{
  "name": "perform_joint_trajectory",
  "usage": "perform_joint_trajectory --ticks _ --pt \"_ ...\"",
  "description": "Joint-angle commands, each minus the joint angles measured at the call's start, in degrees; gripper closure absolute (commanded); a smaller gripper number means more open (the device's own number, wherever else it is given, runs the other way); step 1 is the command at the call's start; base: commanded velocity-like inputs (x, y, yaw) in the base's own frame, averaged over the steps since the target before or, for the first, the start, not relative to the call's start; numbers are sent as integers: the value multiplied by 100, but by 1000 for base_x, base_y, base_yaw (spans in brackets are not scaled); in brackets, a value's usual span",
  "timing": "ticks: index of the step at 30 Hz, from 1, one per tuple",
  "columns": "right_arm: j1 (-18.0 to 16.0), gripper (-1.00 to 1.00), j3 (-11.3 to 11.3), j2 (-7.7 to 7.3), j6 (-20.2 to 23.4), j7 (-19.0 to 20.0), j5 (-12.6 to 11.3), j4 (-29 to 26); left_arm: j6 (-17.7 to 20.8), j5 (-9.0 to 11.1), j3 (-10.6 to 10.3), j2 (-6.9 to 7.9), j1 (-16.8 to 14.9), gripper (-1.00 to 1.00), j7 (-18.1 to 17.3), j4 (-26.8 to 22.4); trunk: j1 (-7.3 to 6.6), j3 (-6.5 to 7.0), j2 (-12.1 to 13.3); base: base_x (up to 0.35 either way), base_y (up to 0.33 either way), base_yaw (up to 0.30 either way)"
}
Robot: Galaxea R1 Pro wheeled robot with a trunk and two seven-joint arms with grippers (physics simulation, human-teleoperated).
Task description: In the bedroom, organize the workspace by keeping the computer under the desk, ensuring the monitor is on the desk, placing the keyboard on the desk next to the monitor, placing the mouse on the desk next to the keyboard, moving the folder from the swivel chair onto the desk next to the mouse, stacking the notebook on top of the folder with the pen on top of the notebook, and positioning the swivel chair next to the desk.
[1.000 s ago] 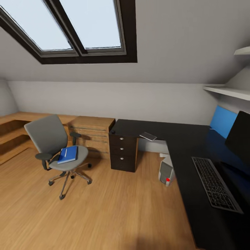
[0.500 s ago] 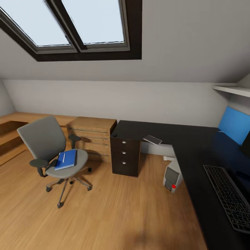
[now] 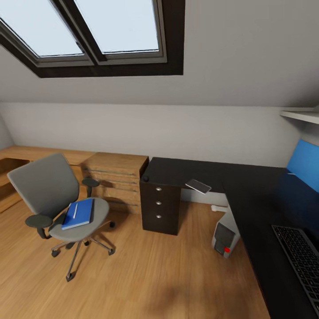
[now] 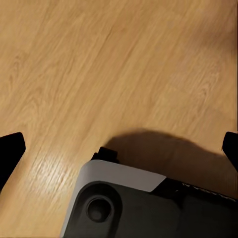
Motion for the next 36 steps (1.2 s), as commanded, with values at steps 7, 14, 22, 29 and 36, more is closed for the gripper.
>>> perform_joint_trajectory --ticks 7,14,22,29,36 --pt "-6 -100 48 1 -25 26 -56 11 -25 53 -49 7 -3 -100 43 -3 -150 119 278 331 0 0" --pt "-6 -100 66 4 -25 25 -60 11 -25 53 -49 7 -3 -100 43 -3 -304 245 558 331 0 3" --pt "-6 -100 86 9 -336 27 -55 38 -25 53 -49 7 -3 -100 43 -3 -480 388 879 331 0 175" --pt "-6 -100 93 20 -460 16 -41 46 -25 53 -49 -1 -3 -100 43 -3 -634 514 1160 331 0 272" --pt "-6 -100 100 50 -933 3 464 97 -25 53 -49 -2 -3 -100 49 -3 -721 586 1320 331 0 273"
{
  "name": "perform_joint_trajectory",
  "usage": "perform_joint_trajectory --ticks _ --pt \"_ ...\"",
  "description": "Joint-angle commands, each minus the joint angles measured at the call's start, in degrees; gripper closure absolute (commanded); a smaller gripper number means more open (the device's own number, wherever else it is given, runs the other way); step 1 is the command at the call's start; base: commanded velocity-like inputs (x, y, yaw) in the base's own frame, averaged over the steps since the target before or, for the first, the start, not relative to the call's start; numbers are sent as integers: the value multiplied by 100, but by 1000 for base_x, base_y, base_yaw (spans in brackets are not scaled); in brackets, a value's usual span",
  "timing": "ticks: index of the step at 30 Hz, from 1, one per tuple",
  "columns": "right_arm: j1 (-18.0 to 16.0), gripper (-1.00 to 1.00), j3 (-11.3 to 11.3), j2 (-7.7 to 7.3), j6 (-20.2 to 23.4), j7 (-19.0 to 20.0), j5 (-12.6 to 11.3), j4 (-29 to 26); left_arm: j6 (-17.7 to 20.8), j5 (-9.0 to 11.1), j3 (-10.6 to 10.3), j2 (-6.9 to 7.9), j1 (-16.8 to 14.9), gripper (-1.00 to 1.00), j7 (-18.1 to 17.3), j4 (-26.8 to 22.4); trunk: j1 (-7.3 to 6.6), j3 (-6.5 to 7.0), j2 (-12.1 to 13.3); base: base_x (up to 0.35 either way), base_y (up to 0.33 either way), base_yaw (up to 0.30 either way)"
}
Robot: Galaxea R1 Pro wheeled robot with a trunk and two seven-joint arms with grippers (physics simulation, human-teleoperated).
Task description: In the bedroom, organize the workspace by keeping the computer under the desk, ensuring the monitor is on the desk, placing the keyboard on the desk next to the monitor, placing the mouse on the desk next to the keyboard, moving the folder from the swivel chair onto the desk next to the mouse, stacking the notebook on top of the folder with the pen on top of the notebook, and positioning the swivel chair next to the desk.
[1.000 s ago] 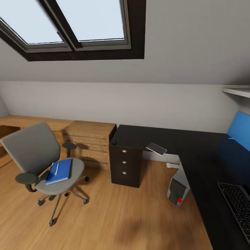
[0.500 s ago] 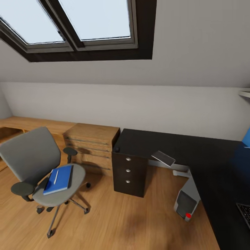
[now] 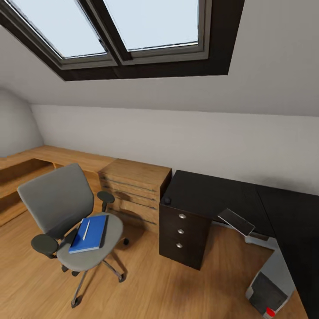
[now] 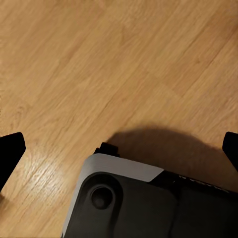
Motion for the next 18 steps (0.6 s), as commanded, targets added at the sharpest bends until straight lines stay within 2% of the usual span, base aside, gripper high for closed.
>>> perform_joint_trajectory --ticks 1,3,4,8,16,18 --pt "-3 -100 29 0 -87 37 -56 9 -21 52 -48 7 -5 -100 42 -2 5 -9 -7 331 0 164" --pt "0 -100 29 -3 -153 44 -25 10 -27 51 -47 7 -5 -100 43 -2 5 -9 -7 331 0 86" --pt "3 -100 27 -7 -184 45 153 10 -95 49 -38 8 -5 -100 41 -2 5 -9 -7 331 0 22" --pt "4 -100 22 -18 -195 43 400 10 -339 52 -23 10 -5 -100 38 -2 5 -9 -7 331 0 12" --pt "4 -100 36 -8 -200 50 612 -20 -558 65 -14 11 -5 -100 42 -3 5 -9 -7 332 0 1" --pt "4 -100 46 -7 -215 51 766 -81 -798 58 -32 7 -5 -100 43 -72 5 -9 -7 332 0 0"
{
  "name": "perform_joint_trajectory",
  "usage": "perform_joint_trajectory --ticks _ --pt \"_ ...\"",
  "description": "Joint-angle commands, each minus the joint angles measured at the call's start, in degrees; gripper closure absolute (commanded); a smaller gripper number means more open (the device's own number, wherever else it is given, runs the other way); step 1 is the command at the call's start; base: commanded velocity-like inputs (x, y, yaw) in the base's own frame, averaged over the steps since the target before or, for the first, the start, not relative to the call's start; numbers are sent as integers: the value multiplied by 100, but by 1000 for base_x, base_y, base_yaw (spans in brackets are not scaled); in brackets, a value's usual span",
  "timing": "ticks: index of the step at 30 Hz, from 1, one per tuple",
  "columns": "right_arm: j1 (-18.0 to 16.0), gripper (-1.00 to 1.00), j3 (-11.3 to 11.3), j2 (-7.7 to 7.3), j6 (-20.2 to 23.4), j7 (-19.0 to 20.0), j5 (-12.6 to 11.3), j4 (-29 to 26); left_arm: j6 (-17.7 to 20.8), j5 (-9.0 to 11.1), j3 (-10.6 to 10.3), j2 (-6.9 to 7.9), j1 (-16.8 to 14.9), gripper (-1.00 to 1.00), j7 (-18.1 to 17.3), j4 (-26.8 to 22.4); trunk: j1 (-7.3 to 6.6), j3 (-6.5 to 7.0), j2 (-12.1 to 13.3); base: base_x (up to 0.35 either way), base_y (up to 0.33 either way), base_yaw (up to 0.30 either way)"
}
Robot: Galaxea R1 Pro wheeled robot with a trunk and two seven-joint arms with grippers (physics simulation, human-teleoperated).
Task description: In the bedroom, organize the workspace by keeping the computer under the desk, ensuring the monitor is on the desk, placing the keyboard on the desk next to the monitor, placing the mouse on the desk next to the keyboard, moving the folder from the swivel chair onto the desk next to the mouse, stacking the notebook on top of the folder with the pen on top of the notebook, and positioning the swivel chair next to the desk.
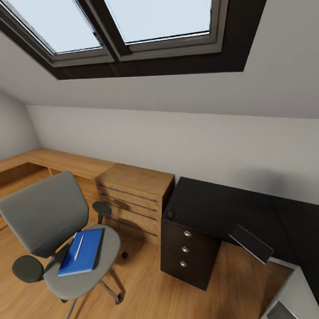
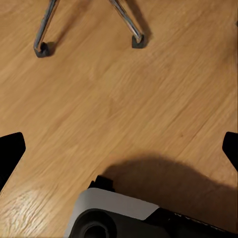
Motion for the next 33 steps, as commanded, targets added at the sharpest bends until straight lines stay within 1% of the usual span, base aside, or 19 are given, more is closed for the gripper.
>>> perform_joint_trajectory --ticks 1,4,6,8,10,12,13,14,15,16,18,19,20,23,25,27,29,31,33 --pt "-7 -100 28 4 -34 25 26 -64 -146 43 -54 7 -4 -100 44 -110 5 -9 -7 332 0 0" --pt "-23 -100 27 8 -11 -61 201 -440 -262 33 -71 6 -4 -100 51 -542 5 -9 -7 332 0 0" --pt "-31 -100 27 14 119 -229 342 -938 -281 26 -74 2 -4 -100 56 -984 5 -9 -7 332 0 0" --pt "-36 -100 27 21 543 -488 509 -1548 -225 21 -74 2 -4 -100 65 -1420 5 -9 -7 332 0 0" --pt "-38 -100 26 30 1315 -768 667 -2286 -45 16 -74 4 -4 -100 72 -1853 5 -9 -7 332 0 0" --pt "-45 -100 26 87 2622 -1095 786 -3398 428 -1 -68 26 -1 -100 79 -2596 5 -9 -7 332 0 0" --pt "-47 -100 26 116 2948 -1161 805 -3670 589 -3 -64 40 -1 -100 81 -2834 5 -9 -7 332 0 0" --pt "-71 -100 22 208 3839 -1323 841 -4438 1169 -4 -56 80 -3 -100 97 -3651 5 -9 -7 332 0 0" --pt "-137 -100 21 257 4338 -1413 845 -4890 1617 -2 -51 95 -3 -100 142 -4197 5 -9 -7 332 0 0" --pt "-190 -100 18 277 4560 -1454 840 -5090 1846 1 -48 100 -3 -100 179 -4453 5 -9 -7 333 0 0" --pt "-462 -100 14 319 5276 -1543 811 -5703 2637 20 -17 103 -4 -100 413 -5301 5 -9 -7 333 0 0" --pt "-594 -100 10 331 5531 -1560 782 -5881 2899 29 2 100 -4 -100 547 -5613 5 -9 -7 333 0 0" --pt "-835 -100 5 364 5909 -1571 342 -6105 3299 102 94 89 -4 -100 786 -6088 5 -9 -7 314 0 0" --pt "-867 -100 123 368 5863 -1539 152 -5878 3367 119 121 111 -4 -100 840 -6125 5 -9 -7 158 0 0" --pt "-871 -100 236 355 5847 -1521 113 -5855 3386 125 181 125 -4 -100 859 -6127 5 -9 -7 58 0 0" --pt "-874 -100 317 342 5826 -1500 80 -5841 3410 138 344 128 -4 -100 872 -6142 5 -9 -7 25 0 2" --pt "-875 -100 349 338 5810 -1487 74 -5820 3417 143 382 113 -4 -100 877 -6146 5 -9 -7 8 0 112" --pt "-871 -100 365 343 5808 -1498 91 -5810 3411 138 223 108 -4 -100 878 -6153 5 -9 -7 2 0 242" --pt "-870 -100 367 343 5806 -1500 94 -5809 3408 138 172 110 -4 -100 880 -6154 5 -9 -7 1 0 260"
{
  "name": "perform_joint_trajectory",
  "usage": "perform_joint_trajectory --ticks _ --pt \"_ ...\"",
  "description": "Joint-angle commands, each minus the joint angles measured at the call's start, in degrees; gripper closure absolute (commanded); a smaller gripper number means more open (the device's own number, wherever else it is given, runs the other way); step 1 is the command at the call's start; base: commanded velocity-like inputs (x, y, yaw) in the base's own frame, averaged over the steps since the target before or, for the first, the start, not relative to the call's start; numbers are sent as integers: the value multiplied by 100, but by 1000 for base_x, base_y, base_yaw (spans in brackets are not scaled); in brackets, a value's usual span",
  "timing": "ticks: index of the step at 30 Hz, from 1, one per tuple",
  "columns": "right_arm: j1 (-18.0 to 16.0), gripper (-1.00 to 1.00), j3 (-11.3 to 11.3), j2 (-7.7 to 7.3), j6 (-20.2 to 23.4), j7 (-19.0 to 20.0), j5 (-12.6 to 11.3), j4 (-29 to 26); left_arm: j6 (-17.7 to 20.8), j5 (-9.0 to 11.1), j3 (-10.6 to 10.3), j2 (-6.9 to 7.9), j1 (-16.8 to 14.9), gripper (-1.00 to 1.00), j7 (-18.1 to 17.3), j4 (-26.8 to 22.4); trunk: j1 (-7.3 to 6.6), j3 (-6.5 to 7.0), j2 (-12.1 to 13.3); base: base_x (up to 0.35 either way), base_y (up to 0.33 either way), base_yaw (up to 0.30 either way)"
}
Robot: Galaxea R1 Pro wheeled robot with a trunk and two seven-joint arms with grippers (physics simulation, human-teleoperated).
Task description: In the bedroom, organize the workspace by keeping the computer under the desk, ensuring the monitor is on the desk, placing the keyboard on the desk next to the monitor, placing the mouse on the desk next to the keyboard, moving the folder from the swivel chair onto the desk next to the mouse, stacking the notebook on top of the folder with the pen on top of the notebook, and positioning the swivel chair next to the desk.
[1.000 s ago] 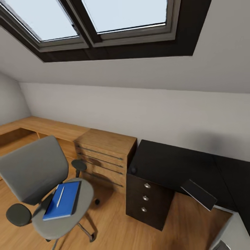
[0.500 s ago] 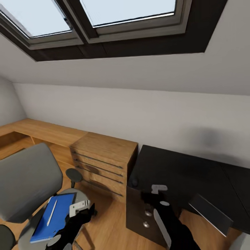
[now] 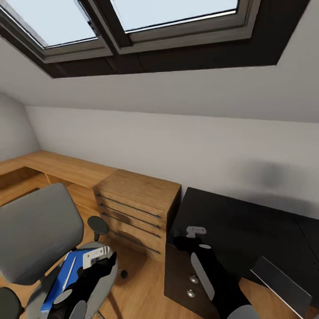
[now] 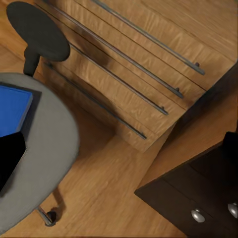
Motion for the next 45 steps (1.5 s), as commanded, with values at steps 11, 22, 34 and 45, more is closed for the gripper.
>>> perform_joint_trajectory --ticks 11,22,34,45 --pt "-8 -100 112 5 -846 -51 578 994 9 65 -248 9 -7 -100 58 -1 2 -10 -8 224 0 161" --pt "-9 -100 105 -34 -1527 -48 757 1256 7 64 -277 9 -7 -100 57 0 2 -10 -8 76 2 2" --pt "-250 -100 95 -147 -2194 -40 754 2350 -32 57 -282 17 1 -100 57 -15 2 -10 -8 157 22 0" --pt "-872 -100 103 -154 -2945 13 742 4050 -41 60 -288 9 2 -100 57 -17 2 -10 -8 3 0 0"
